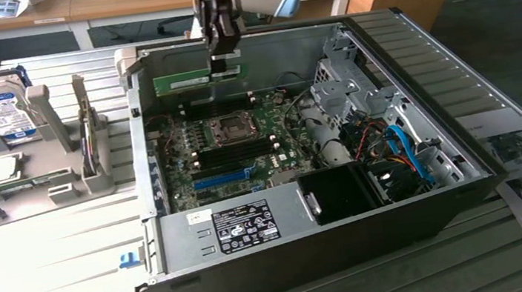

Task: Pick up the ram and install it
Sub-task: 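Pick up the ram and move it above insertion slot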

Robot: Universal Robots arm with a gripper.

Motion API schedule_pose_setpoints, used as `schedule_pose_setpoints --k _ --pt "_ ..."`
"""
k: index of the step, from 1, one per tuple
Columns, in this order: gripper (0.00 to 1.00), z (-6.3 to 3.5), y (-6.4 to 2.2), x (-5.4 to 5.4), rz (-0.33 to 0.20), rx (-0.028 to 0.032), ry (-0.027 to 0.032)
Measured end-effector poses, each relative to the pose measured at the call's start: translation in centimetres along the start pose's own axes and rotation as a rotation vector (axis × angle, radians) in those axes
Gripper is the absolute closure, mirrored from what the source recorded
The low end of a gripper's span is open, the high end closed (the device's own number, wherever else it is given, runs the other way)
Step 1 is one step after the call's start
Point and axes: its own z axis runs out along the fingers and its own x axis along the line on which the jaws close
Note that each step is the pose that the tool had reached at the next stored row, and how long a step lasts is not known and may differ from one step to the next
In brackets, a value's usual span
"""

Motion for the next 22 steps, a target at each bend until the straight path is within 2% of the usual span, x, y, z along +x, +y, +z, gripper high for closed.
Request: schedule_pose_setpoints --k 14,22 --pt "0.89 -0.11 -3.44 0.1 0.0 0.0 0.0" --pt "0.89 -0.08 -3.54 0.1 0.0 0.0 0.0"
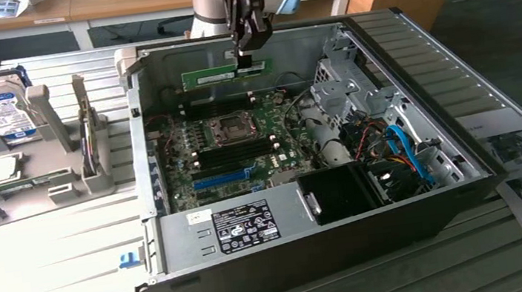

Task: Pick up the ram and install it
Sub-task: 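Pick up the ram and move it above insertion slot, then insert the ram into the slot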

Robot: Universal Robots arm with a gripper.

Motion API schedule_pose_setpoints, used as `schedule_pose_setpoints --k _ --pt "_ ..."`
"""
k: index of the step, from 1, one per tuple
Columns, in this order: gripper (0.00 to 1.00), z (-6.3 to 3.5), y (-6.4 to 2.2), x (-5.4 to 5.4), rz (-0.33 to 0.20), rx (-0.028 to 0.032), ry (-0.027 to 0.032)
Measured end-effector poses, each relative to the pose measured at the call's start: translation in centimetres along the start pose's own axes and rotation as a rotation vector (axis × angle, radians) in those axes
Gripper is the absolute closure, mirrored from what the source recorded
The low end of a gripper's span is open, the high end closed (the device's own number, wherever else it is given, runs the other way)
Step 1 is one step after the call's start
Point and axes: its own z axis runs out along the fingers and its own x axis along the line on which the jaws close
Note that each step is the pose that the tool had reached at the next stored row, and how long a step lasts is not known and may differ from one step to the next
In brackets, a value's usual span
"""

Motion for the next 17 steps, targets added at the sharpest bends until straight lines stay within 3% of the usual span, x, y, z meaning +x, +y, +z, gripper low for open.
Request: schedule_pose_setpoints --k 17 --pt "0.89 0.33 -0.01 0.12 0.0 0.0001 -0.0002"
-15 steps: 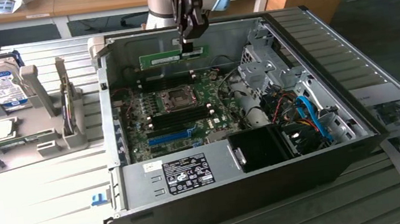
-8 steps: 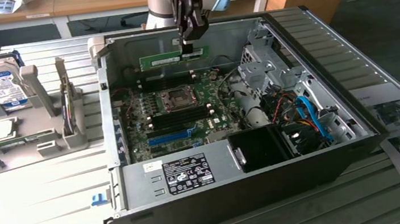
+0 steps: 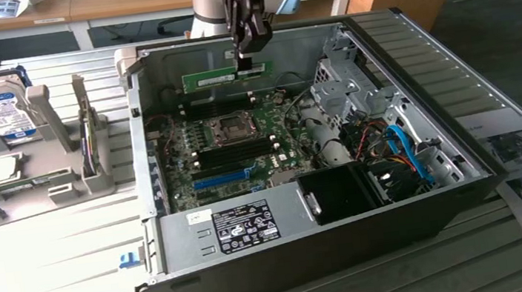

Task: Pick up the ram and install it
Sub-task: 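Insert the ram into the slot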

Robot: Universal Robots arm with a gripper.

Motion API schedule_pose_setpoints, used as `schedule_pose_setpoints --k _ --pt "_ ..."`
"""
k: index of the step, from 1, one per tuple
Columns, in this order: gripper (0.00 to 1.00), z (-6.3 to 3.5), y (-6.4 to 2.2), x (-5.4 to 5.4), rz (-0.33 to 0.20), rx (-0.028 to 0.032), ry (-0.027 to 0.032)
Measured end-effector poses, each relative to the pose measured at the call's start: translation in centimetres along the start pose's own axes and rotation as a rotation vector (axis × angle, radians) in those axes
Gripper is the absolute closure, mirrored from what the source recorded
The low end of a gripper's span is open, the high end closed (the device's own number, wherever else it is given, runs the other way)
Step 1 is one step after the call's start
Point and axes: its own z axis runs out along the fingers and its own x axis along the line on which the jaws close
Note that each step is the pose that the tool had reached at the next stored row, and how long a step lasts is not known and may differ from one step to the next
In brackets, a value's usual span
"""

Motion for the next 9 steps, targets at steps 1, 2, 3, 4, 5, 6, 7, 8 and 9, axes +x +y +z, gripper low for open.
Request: schedule_pose_setpoints --k 1,2,3,4,5,6,7,8,9 --pt "0.89 -0.01 0.0 0.06 0.0 -0.0001 0.0002" --pt "0.89 -0.01 0.01 0.12 0.0 -0.0001 0.0002" --pt "0.89 -0.01 0.0 0.2 0.0 -0.0001 0.0002" --pt "0.89 -0.01 0.01 0.26 0.001 -0.0001 0.0002" --pt "0.89 -0.01 0.01 0.33 0.001 0.0 0.0002" --pt "0.89 -0.01 0.01 0.39 0.001 0.0 0.0001" --pt "0.89 -0.01 0.01 0.42 0.001 0.0 0.0" --pt "0.89 -0.01 0.01 0.42 0.001 0.0 0.0001" --pt "0.89 -0.01 0.01 0.42 0.001 0.0 0.0002"
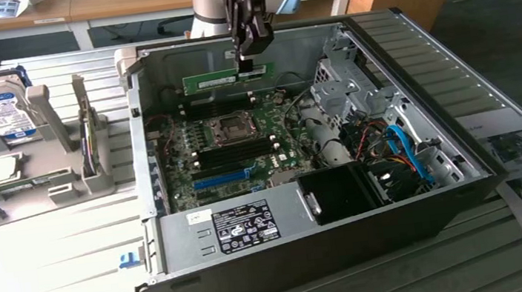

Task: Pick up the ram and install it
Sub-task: 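Insert the ram into the slot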

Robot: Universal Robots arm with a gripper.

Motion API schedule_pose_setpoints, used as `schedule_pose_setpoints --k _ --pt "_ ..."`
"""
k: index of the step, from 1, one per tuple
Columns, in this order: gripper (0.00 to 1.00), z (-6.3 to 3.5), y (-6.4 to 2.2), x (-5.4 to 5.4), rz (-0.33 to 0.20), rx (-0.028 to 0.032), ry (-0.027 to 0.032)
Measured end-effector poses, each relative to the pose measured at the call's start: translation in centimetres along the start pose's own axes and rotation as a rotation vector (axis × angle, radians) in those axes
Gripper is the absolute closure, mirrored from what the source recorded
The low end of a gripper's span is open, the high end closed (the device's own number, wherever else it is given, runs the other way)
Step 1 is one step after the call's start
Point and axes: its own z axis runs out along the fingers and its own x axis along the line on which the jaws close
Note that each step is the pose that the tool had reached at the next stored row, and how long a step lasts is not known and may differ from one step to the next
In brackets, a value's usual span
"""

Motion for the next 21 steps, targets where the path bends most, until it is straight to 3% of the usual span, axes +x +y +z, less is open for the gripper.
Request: schedule_pose_setpoints --k 21 --pt "0.89 1.14 -0.04 0.1 0.0 0.0 0.0"
